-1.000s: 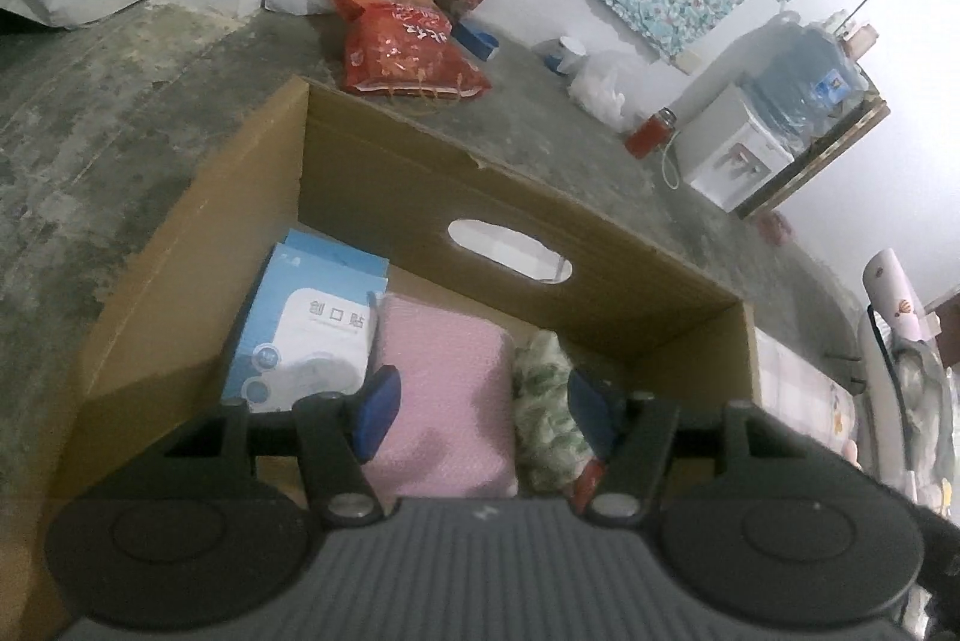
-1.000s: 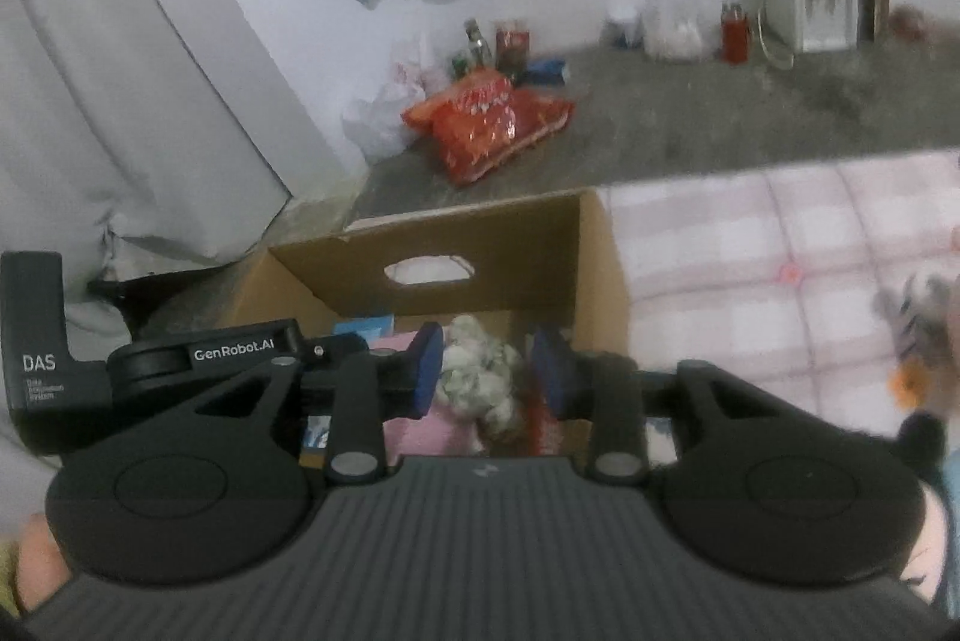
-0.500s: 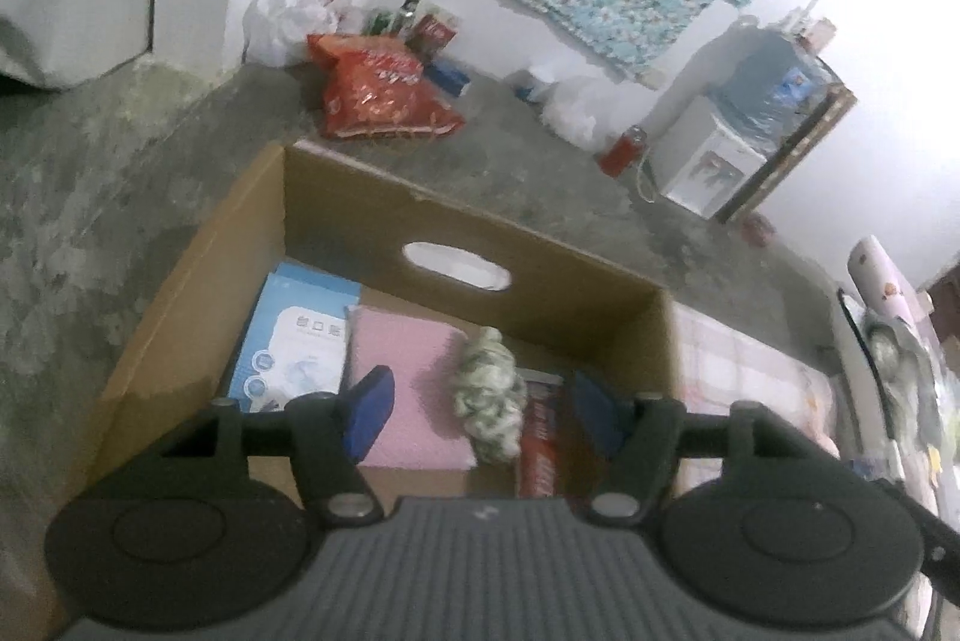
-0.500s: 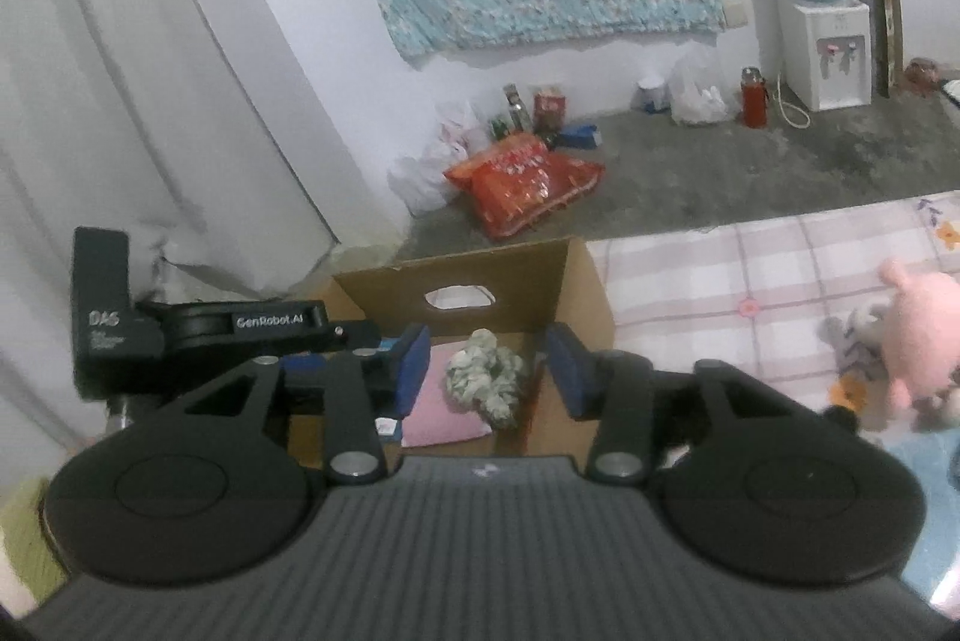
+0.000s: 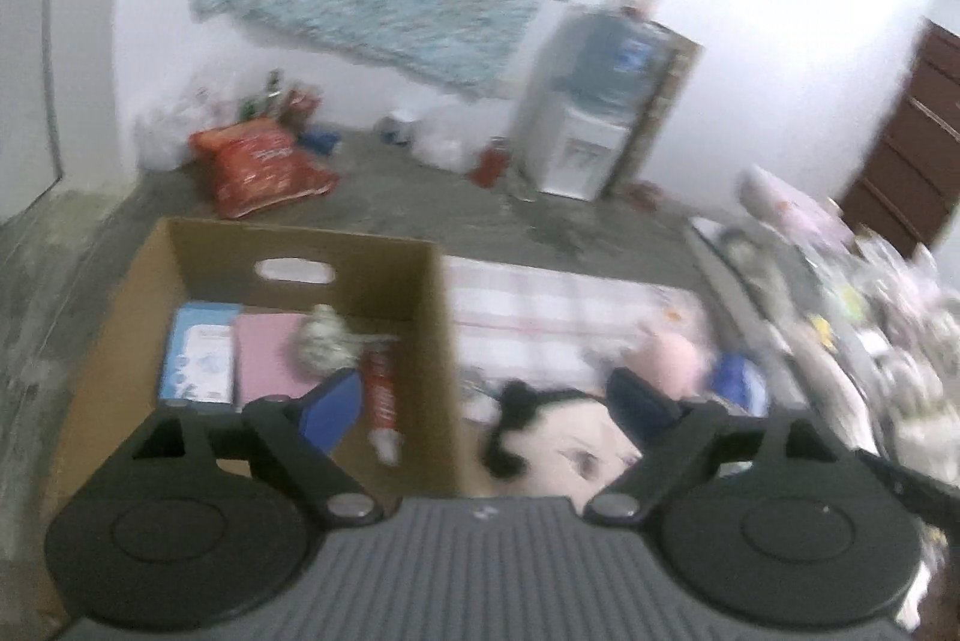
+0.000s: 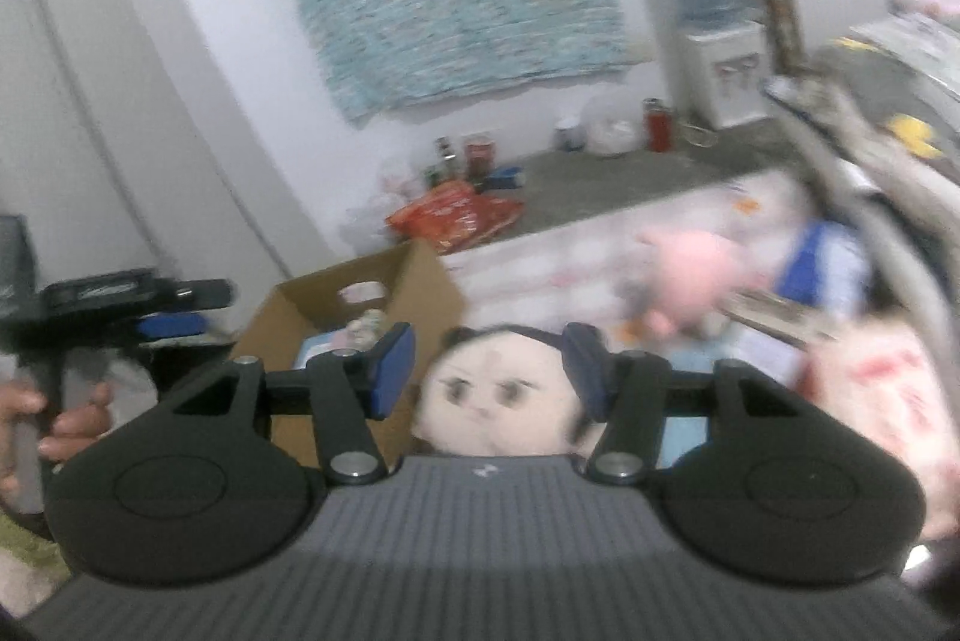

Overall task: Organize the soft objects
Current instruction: 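Move both tools back from the cardboard box to the bed, then close the left tool on the light blue towel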

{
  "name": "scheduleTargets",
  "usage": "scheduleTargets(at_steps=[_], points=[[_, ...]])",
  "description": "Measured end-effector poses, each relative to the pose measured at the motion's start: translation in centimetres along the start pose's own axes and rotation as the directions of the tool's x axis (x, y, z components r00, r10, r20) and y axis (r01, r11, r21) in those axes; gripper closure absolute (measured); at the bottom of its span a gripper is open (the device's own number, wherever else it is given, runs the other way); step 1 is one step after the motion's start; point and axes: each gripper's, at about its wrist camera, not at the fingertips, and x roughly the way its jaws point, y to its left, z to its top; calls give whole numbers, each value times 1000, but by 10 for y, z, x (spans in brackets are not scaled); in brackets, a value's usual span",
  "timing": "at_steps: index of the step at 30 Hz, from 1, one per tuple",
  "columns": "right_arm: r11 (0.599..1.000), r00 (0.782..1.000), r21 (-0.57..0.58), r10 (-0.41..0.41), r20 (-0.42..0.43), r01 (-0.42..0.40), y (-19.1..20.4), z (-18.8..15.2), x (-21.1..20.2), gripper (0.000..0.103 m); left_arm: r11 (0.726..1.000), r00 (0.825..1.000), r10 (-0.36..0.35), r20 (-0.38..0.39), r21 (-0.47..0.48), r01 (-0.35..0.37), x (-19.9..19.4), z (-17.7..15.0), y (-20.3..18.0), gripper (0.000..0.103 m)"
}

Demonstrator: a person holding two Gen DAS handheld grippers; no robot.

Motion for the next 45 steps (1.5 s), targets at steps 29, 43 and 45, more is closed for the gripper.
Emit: scheduleTargets(at_steps=[29,43,45], points=[[957,997,288,-1,-82,25,-150,-86,-11,48,913,971,-140,-196,354,203,61,-159,-213,6],[961,998,278,22,-59,-4,-178,-75,34,50,833,977,-62,-205,529,164,162,-175,-263,18],[956,998,294,27,-60,-9,-184,-75,39,50,826,976,-48,-213,541,159,176,-175,-266,22]])
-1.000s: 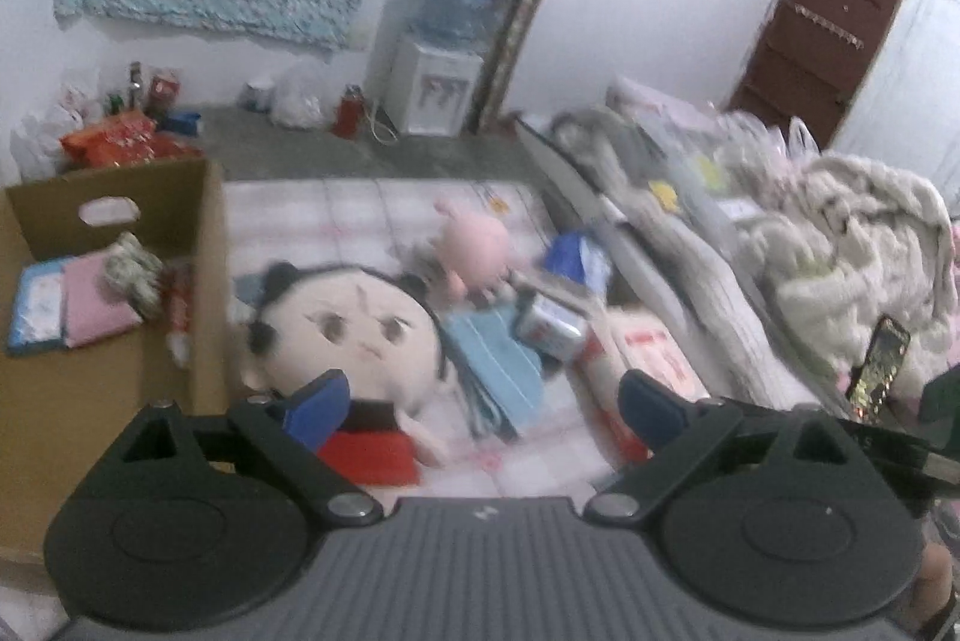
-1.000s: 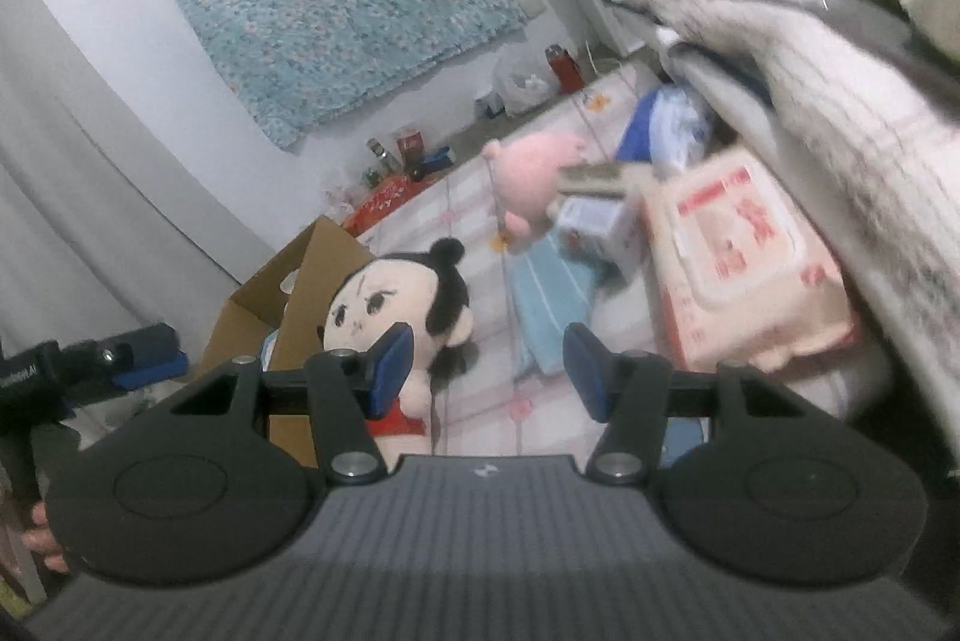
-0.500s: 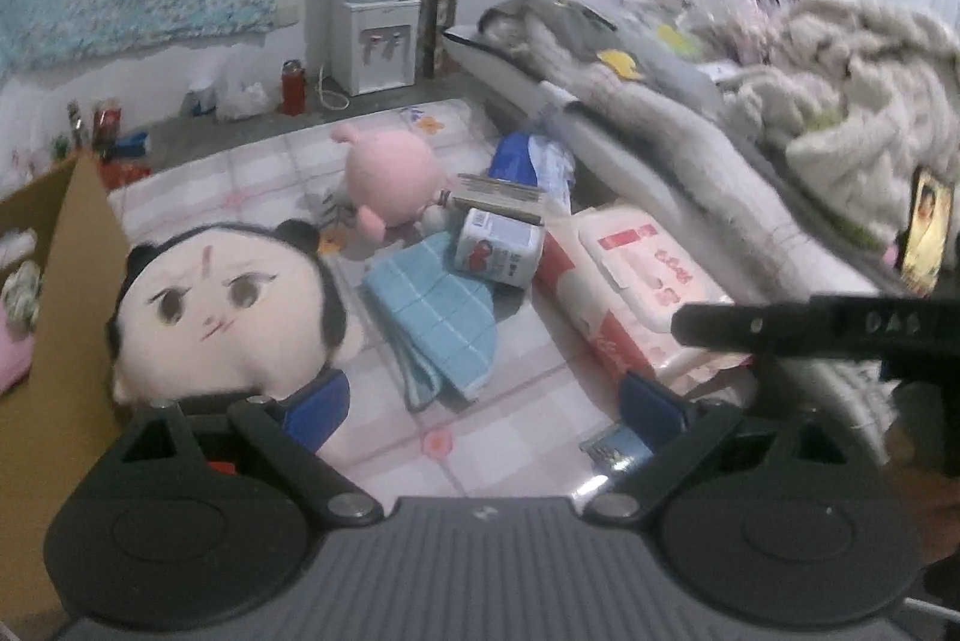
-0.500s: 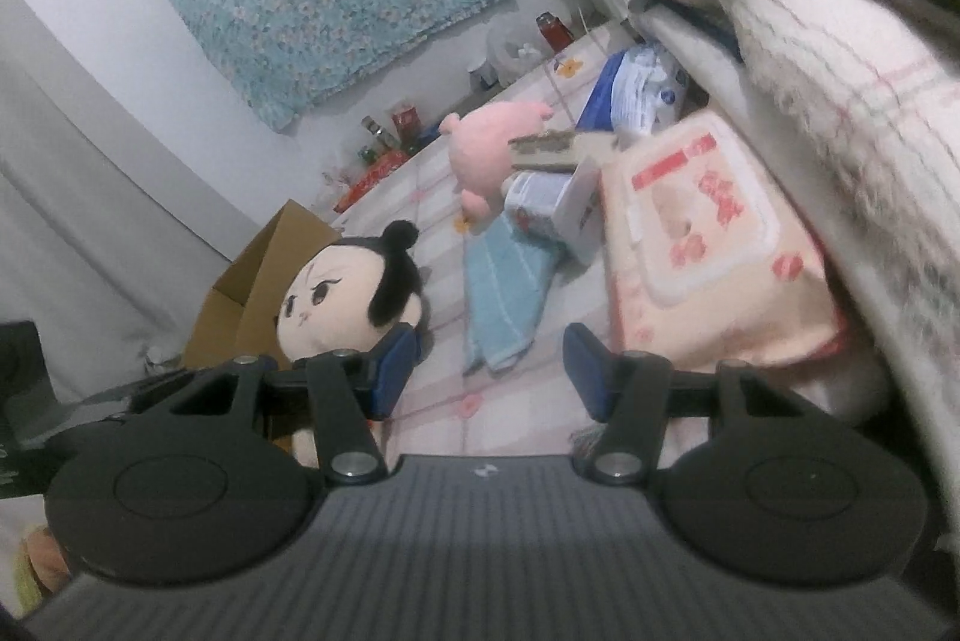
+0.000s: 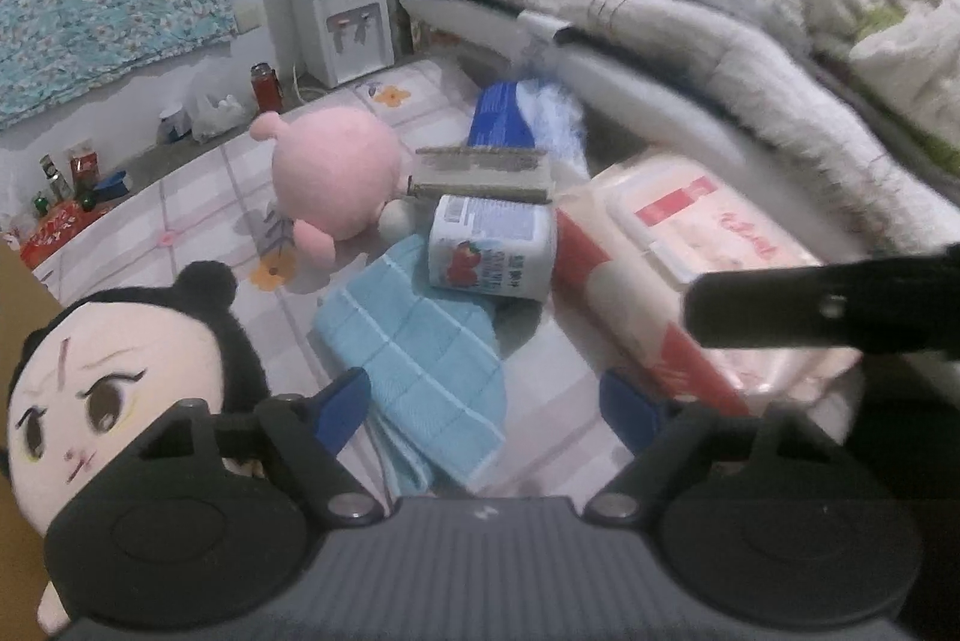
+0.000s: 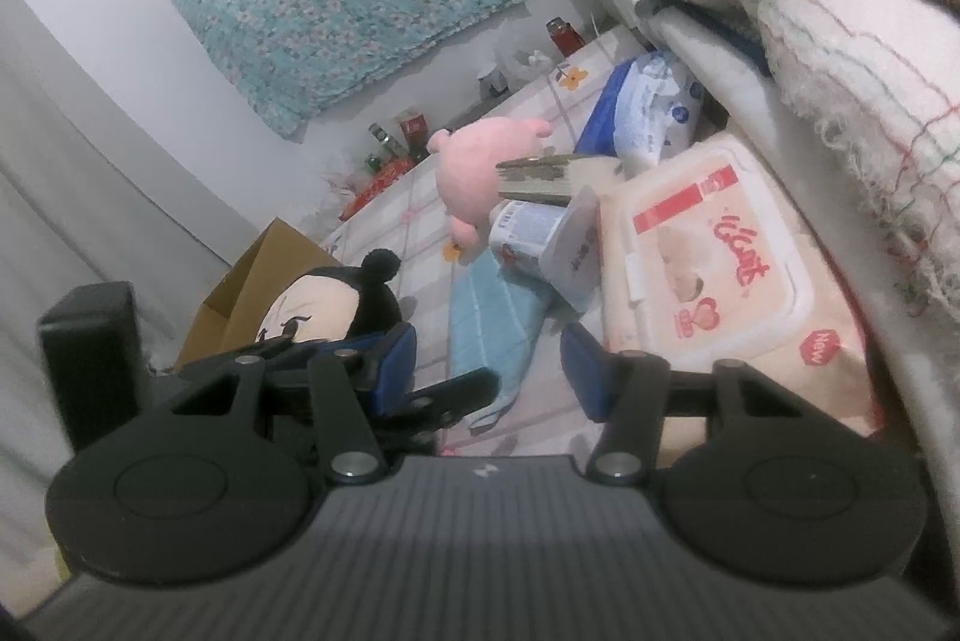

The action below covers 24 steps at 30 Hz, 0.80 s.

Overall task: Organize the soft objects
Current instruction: 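Close the left tool on the light blue towel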

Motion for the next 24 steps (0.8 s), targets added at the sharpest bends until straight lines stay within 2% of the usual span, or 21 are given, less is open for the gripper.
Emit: scheduleTargets(at_steps=[4,14,18,20,22,24], points=[[1000,1000,18,6,-2,-6,-8,2,7,50,1000,999,31,-45,6,-30,27,6,0,29],[999,999,20,47,10,-47,-14,0,5,49,991,980,67,-187,-99,-87,67,5,13,31],[998,998,29,60,8,-60,-19,-2,-2,49,984,979,76,-191,-143,-104,69,4,15,43],[997,998,33,65,8,-65,-21,-3,-5,49,979,978,88,-188,-164,-119,68,4,17,54],[997,997,35,71,7,-71,-21,-4,-10,49,975,978,92,-186,-184,-127,67,4,19,74],[997,997,33,76,6,-76,-21,-4,-14,49,971,978,94,-184,-199,-131,66,5,21,81]])
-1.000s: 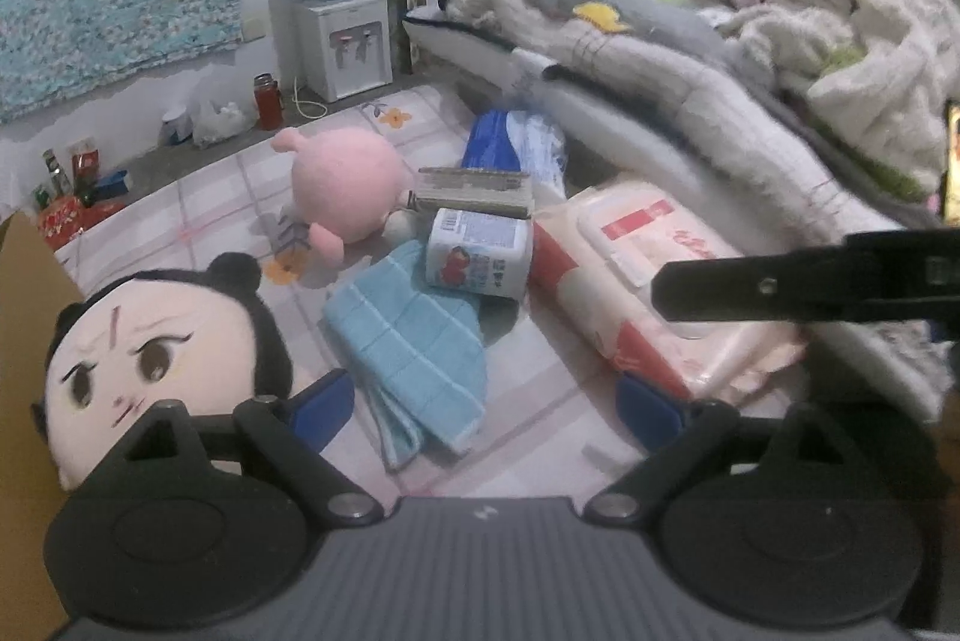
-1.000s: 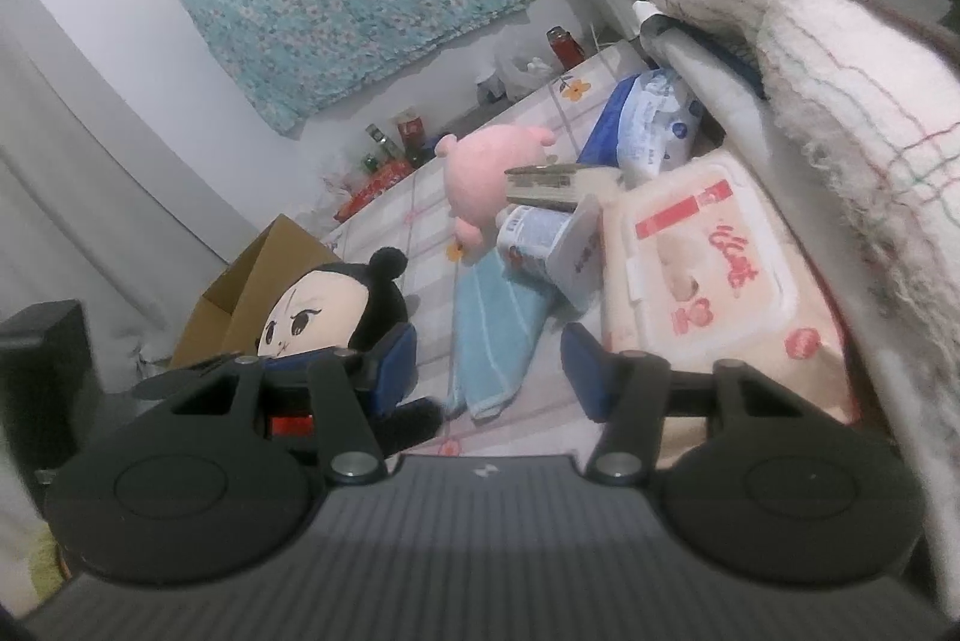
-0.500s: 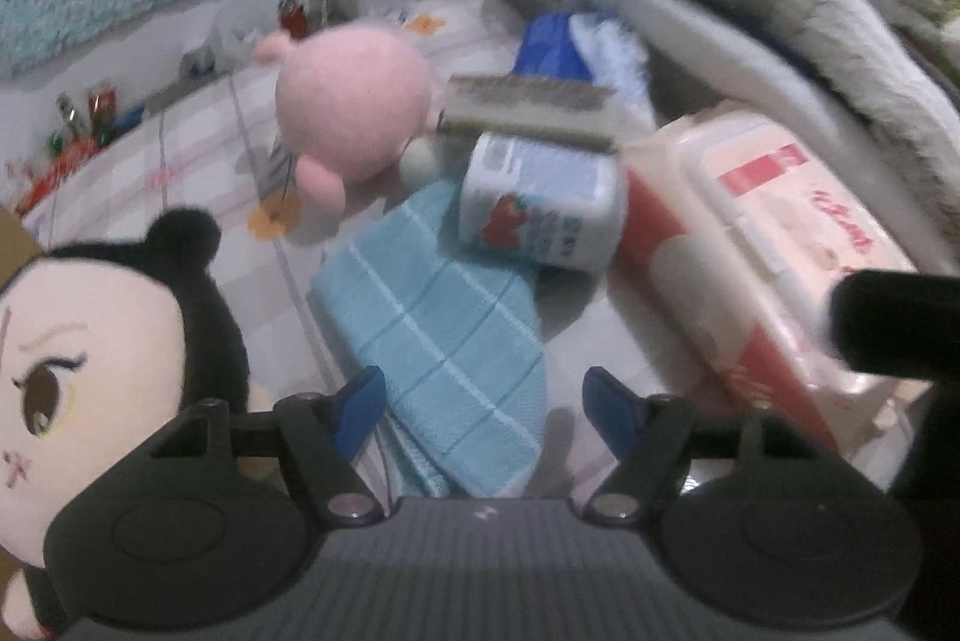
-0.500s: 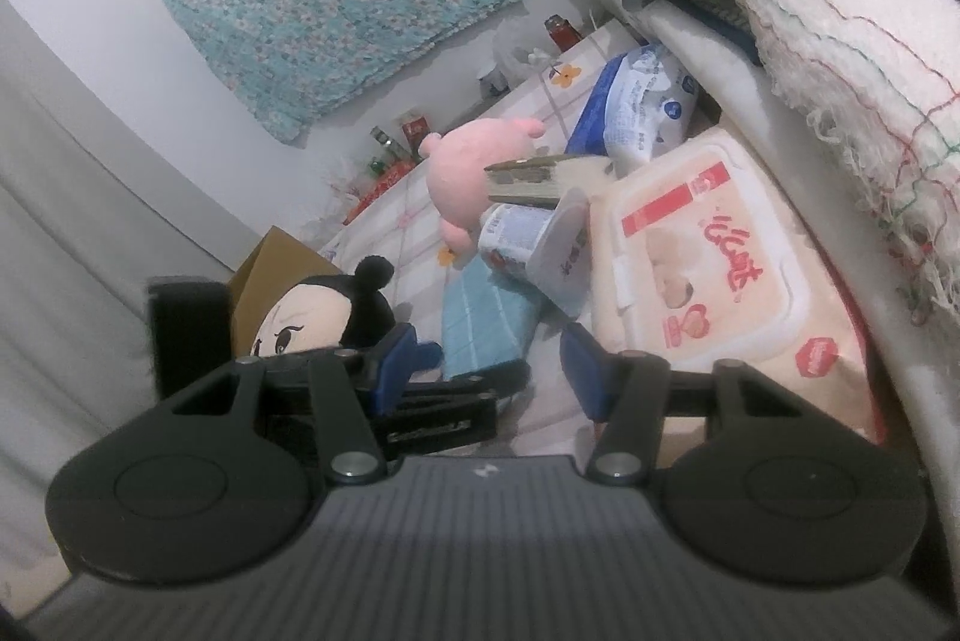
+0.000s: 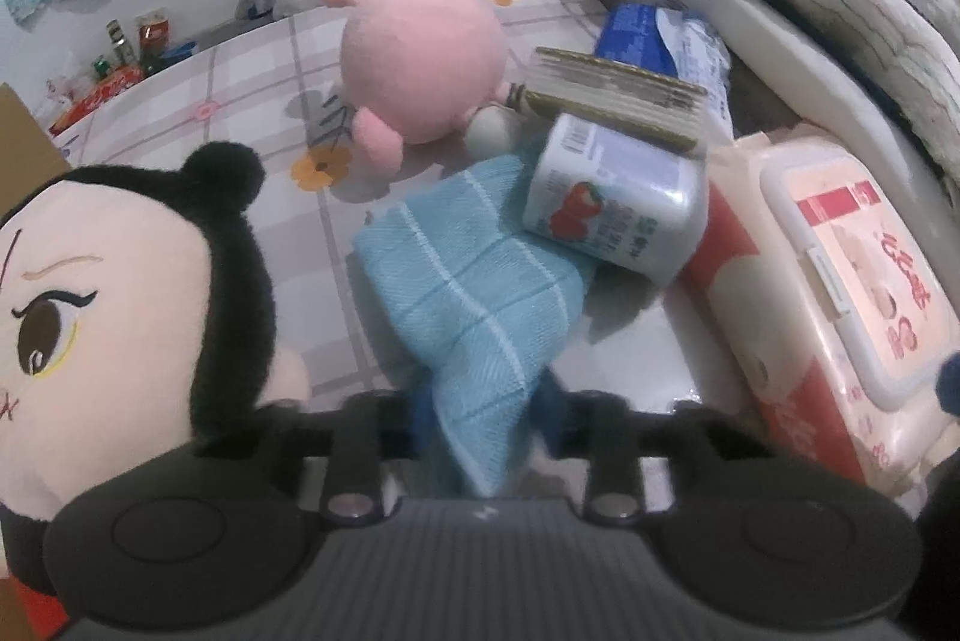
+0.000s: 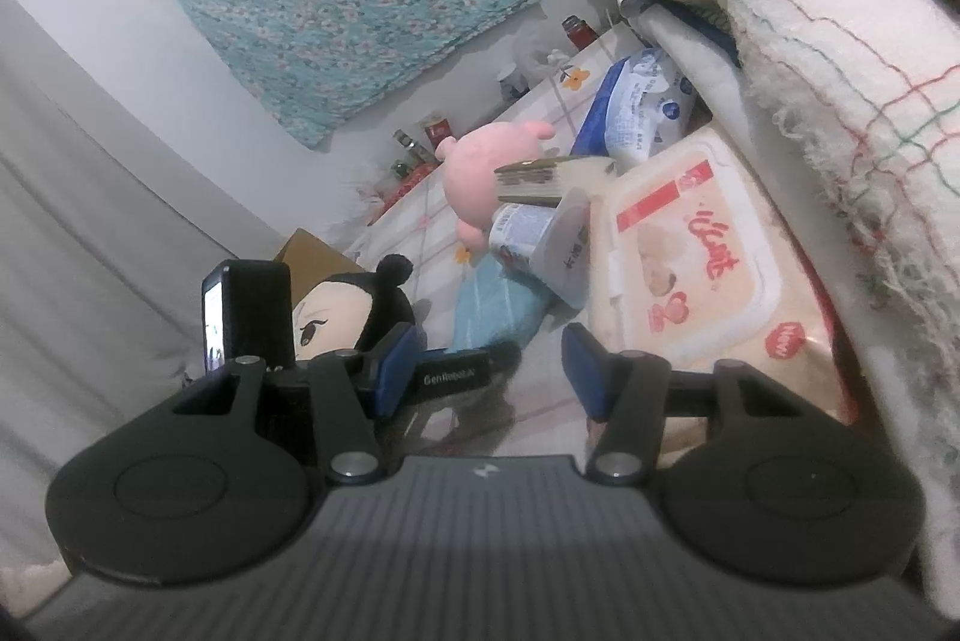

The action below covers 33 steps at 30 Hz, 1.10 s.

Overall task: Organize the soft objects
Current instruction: 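Close the left tool on the light blue towel, then lift the blue towel with the left tool while the right tool reaches the white lid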

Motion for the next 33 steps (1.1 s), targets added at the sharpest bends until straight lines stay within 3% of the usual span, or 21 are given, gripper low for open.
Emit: scheduleTargets(at_steps=[3,9,16,24,26,31,33], points=[[1000,1000,-13,9,2,-9,3,-1,-7,49,1000,1000,0,-6,-31,0,0,2,2,87],[998,1000,-50,26,9,-26,16,-7,-30,49,996,1000,-8,3,-86,8,-13,-9,2,89],[999,1000,-51,21,16,-20,26,-23,-54,49,997,999,-32,-1,-72,32,-43,-46,-6,89],[1000,1000,-31,-4,-15,3,34,-43,-50,49,997,997,-69,-31,-45,68,-71,-89,6,86],[1000,1000,-25,-9,-21,8,36,-47,-46,49,995,995,-90,-37,-42,88,-76,-99,11,78],[1000,999,-18,-23,-34,22,40,-49,-35,49,990,990,-139,-10,2,139,-91,-110,19,34],[999,999,-27,-29,-34,28,42,-48,-33,49,989,989,-144,22,43,143,-103,-109,20,29]])
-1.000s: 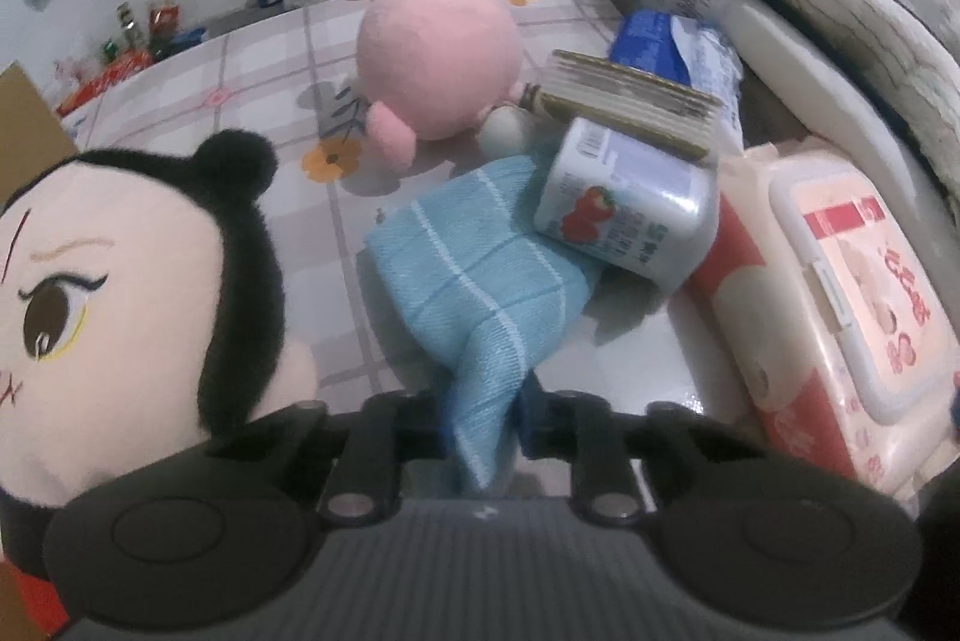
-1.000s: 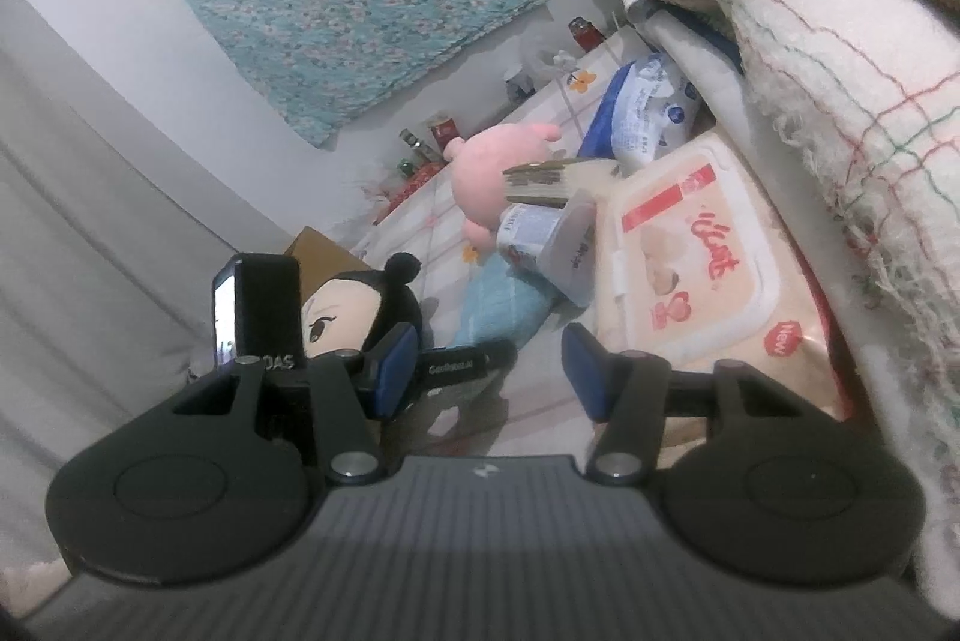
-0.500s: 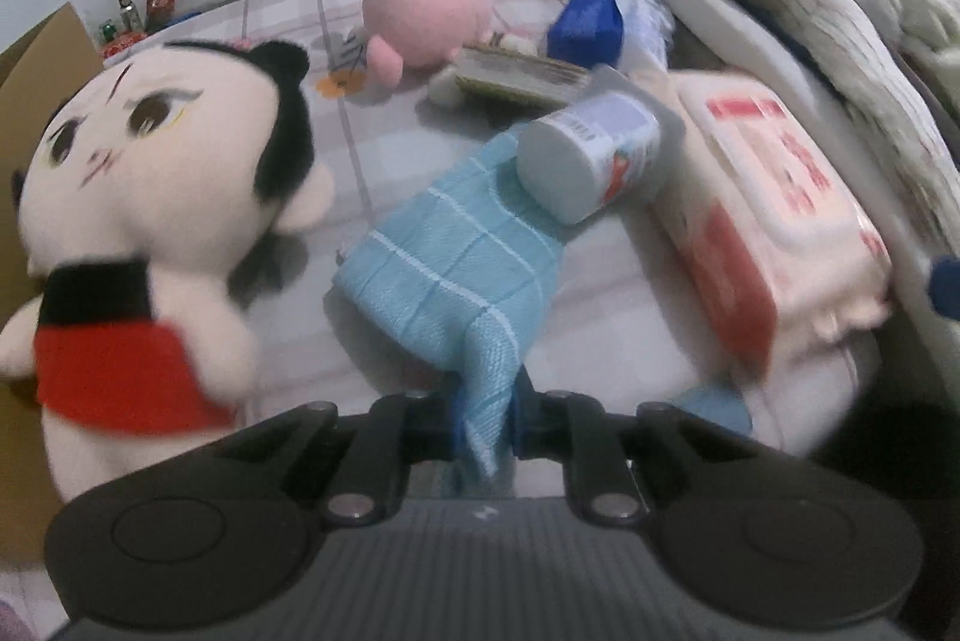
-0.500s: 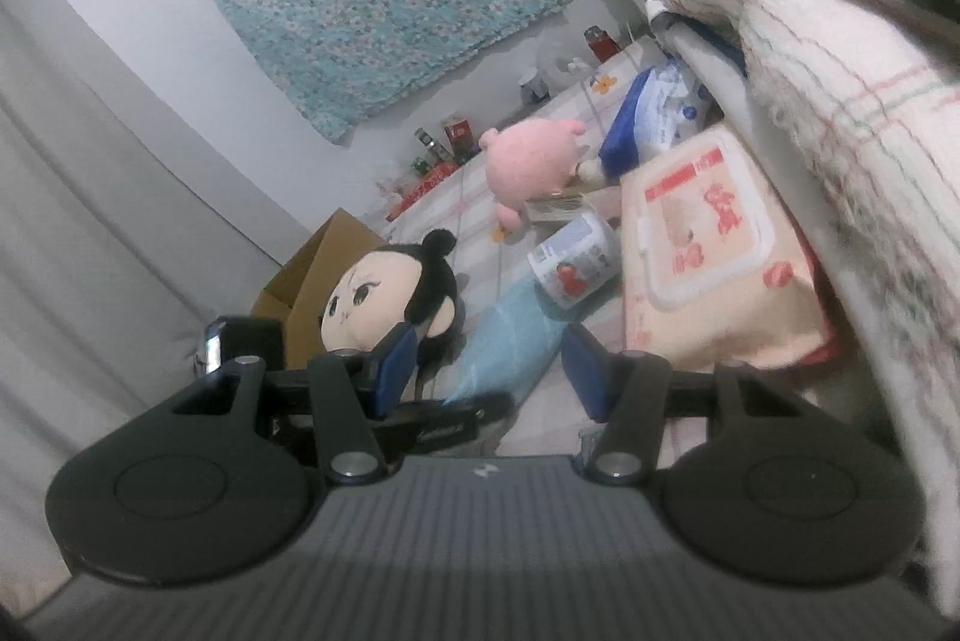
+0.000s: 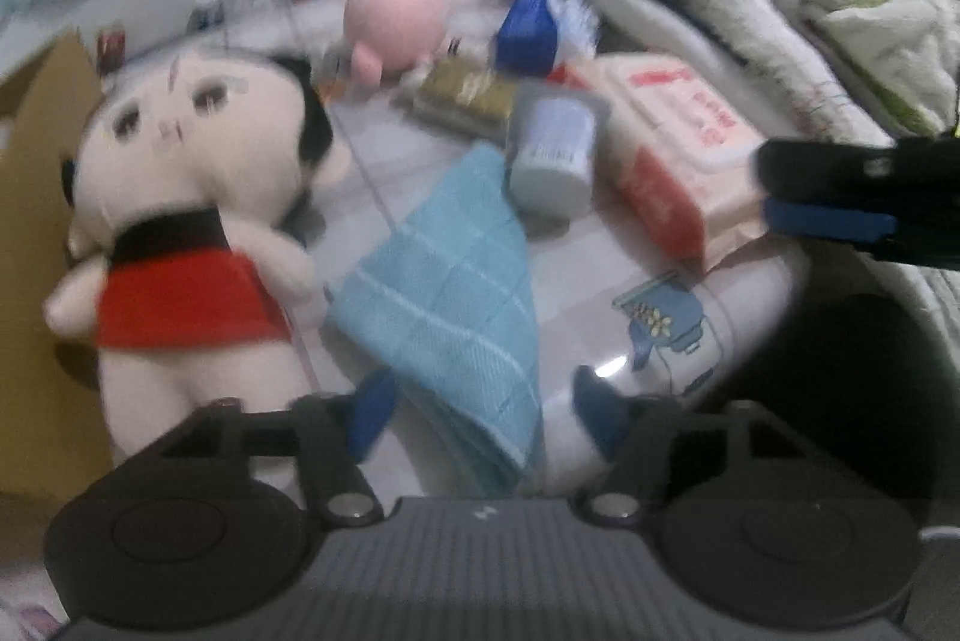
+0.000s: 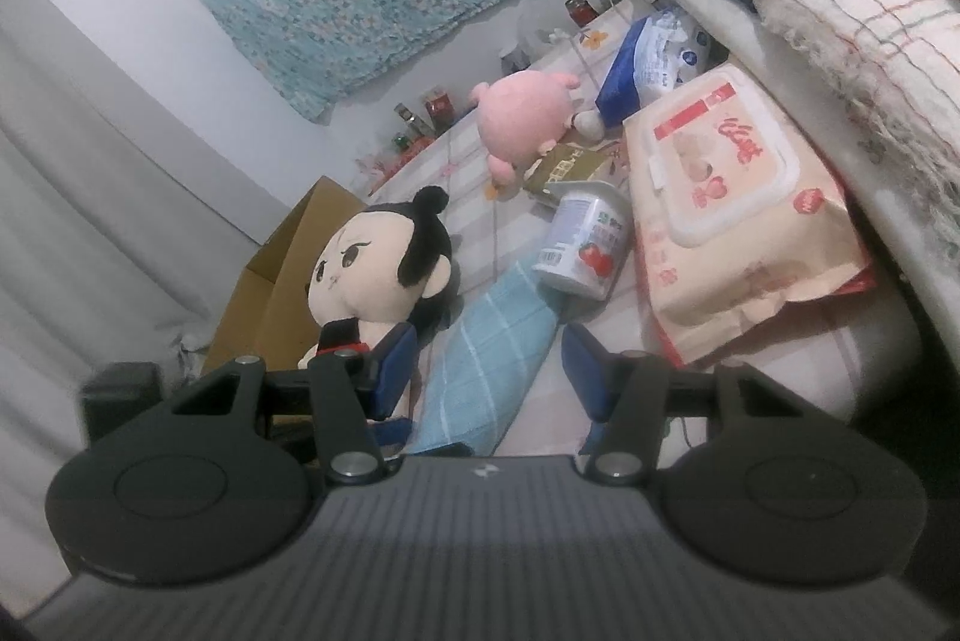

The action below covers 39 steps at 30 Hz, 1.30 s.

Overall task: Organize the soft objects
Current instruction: 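Lift the blue towel with the left tool while the right tool reaches the white lid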

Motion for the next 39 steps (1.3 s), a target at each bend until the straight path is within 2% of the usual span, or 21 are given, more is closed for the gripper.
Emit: scheduleTargets(at_steps=[4,7,11,14,18,23,31,34,39], points=[[1000,1000,-17,-18,3,18,4,6,6,49,997,998,0,70,72,-5,-17,10,-3,16],[1000,1000,-10,-29,9,29,4,12,10,49,992,997,-27,74,126,17,-10,26,-7,16],[1000,1000,-4,-26,2,26,5,21,20,49,985,999,-13,35,175,7,19,44,-11,17],[1000,1000,-8,-30,2,30,7,30,29,49,982,1000,9,-7,190,-8,44,53,-8,26],[1000,1000,4,-22,2,22,6,37,41,49,981,998,24,-64,194,-11,67,58,0,27],[999,999,18,-40,-15,40,5,41,53,49,972,997,50,-65,234,-33,73,59,1,35],[998,998,-12,-58,-24,58,5,43,54,49,960,996,84,-41,272,-70,67,57,-2,64],[996,997,-47,-71,-23,69,8,48,51,49,954,994,108,-29,284,-95,65,57,-3,72],[989,996,-117,-88,-20,85,11,60,48,49,953,993,117,-12,282,-109,60,58,-1,78]])
